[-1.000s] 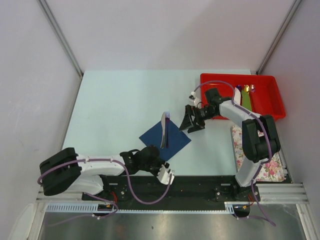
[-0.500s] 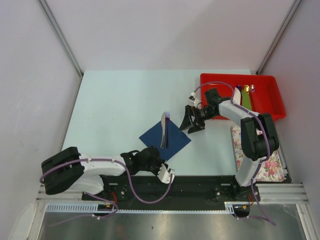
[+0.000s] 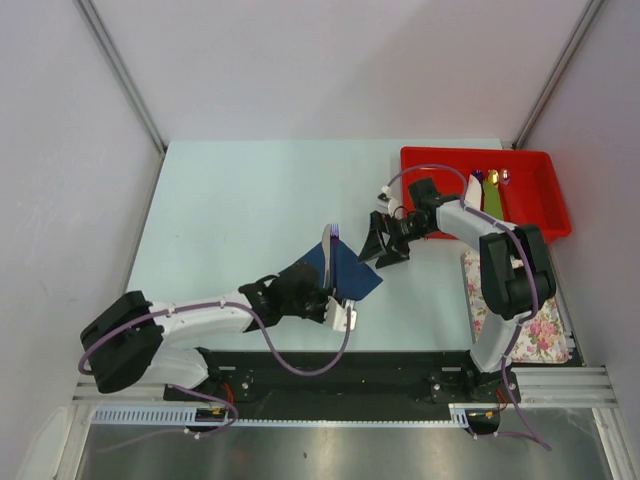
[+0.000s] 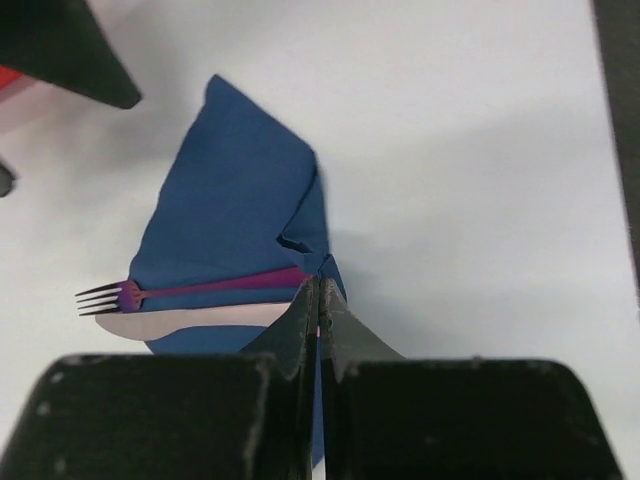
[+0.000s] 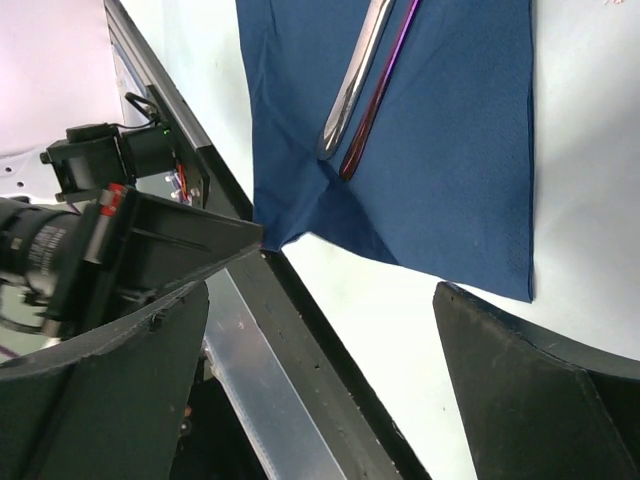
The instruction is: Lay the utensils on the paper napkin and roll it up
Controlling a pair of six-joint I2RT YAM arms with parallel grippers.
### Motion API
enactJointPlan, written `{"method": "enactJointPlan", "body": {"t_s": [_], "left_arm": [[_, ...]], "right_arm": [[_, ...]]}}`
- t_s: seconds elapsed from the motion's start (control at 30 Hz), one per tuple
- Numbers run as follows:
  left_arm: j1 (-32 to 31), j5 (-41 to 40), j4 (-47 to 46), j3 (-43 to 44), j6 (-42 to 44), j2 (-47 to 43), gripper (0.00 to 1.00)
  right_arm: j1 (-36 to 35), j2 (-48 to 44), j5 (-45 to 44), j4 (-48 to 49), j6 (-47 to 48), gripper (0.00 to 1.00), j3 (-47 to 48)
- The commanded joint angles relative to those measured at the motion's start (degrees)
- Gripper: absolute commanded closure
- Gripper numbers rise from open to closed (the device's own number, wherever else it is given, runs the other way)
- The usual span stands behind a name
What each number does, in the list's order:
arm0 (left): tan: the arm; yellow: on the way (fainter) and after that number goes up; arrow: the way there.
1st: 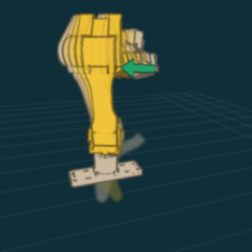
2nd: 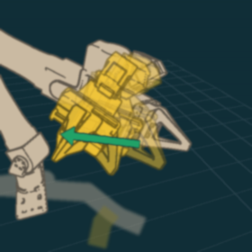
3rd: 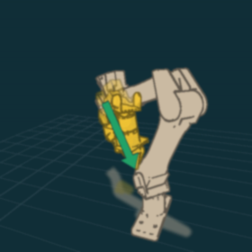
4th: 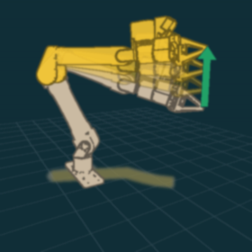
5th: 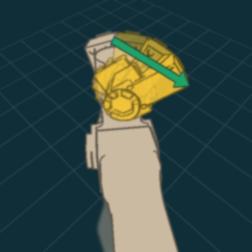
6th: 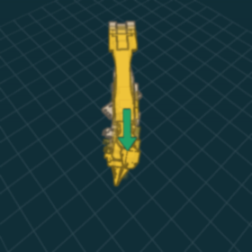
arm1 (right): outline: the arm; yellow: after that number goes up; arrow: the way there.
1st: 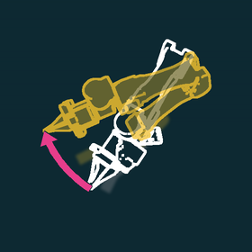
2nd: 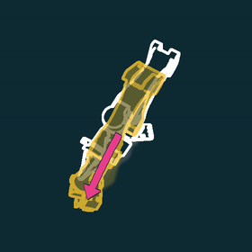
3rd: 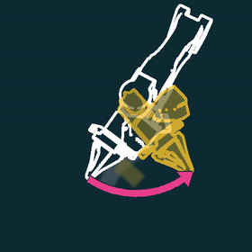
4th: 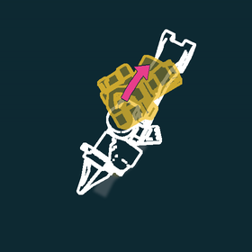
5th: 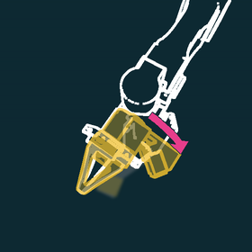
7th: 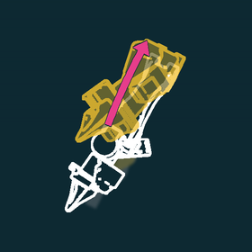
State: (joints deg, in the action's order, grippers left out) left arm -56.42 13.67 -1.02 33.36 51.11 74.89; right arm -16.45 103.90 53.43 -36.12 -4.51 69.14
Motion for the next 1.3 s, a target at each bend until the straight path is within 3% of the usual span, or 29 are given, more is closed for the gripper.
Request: {"method": "enactJointPlan", "body": {"t_s": [0.0,0.1,0.4,0.5,0.67,1.27], "left_arm": [[3.7,5.3,0.6,5.3,-2.9,2.9,1.0],[6.0,7.2,2.3,7.8,-3.0,5.3,1.0],[10.8,9.0,1.5,10.4,-3.6,9.9,1.0],[11.6,9.2,1.8,11.8,-3.4,11.2,1.0],[12.2,8.3,2.9,14.1,-2.2,13.7,1.0],[13.4,5.2,4.5,16.1,0.0,16.8,1.0]], "right_arm": [[0.2,0.7,0.9,1.7,-1.7,0.02,-0.1],[0.2,0.7,1.2,3.8,-3.9,0.09,-1.7],[-1.0,3.1,3.3,7.7,-8.7,0.64,-4.6],[-2.4,4.0,3.6,8.1,-9.1,0.71,-4.2],[-4.7,6.0,4.1,8.3,-10.1,0.78,-3.2],[-10.2,10.4,0.2,14.3,-16.4,0.75,-3.0]]}}
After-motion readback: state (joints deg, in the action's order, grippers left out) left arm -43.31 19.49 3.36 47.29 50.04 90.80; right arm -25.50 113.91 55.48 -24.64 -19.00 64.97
